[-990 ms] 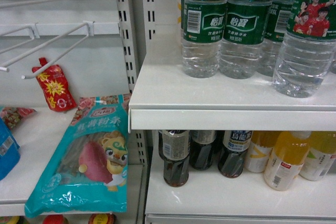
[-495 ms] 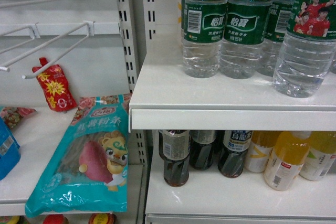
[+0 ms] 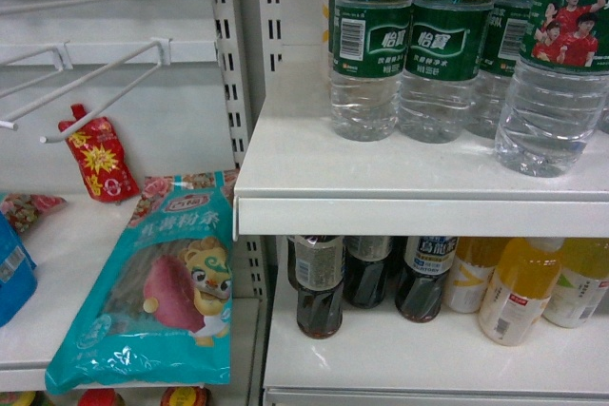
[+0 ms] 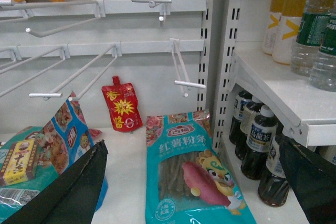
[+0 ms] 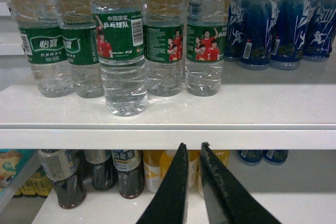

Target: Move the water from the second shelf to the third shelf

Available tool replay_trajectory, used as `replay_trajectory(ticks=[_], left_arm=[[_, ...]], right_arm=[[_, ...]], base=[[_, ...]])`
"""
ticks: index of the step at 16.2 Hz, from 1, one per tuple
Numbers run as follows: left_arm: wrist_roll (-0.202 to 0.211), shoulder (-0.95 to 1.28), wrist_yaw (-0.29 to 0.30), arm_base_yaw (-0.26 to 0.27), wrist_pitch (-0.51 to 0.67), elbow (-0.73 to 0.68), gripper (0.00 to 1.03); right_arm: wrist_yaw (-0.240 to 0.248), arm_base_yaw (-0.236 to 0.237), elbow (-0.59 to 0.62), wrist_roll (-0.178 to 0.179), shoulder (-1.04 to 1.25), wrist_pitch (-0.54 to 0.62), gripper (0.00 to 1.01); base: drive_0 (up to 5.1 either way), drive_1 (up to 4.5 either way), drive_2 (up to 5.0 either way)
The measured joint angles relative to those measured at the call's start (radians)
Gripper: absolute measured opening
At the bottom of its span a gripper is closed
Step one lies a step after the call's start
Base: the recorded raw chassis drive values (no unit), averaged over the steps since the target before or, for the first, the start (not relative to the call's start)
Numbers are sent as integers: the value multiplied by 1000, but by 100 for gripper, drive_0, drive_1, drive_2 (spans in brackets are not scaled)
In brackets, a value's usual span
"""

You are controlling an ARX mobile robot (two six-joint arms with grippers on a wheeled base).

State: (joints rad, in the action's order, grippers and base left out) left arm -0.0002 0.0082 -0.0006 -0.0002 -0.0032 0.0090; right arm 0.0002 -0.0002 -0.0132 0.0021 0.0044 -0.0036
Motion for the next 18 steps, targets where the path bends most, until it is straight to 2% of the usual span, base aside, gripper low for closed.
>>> replay_trajectory(ticks=[7,8,9,18], left_arm=[[0,0,0,0,0,0,98],[0,0,0,0,0,0,98],[0,0,0,0,0,0,98],[0,0,0,0,0,0,98]], right_arm=[[0,0,0,0,0,0,91],[0,0,0,0,0,0,100],[0,0,0,0,0,0,97],[0,0,0,0,0,0,98]], base=[[0,0,0],[0,0,0],[0,0,0],[0,0,0]])
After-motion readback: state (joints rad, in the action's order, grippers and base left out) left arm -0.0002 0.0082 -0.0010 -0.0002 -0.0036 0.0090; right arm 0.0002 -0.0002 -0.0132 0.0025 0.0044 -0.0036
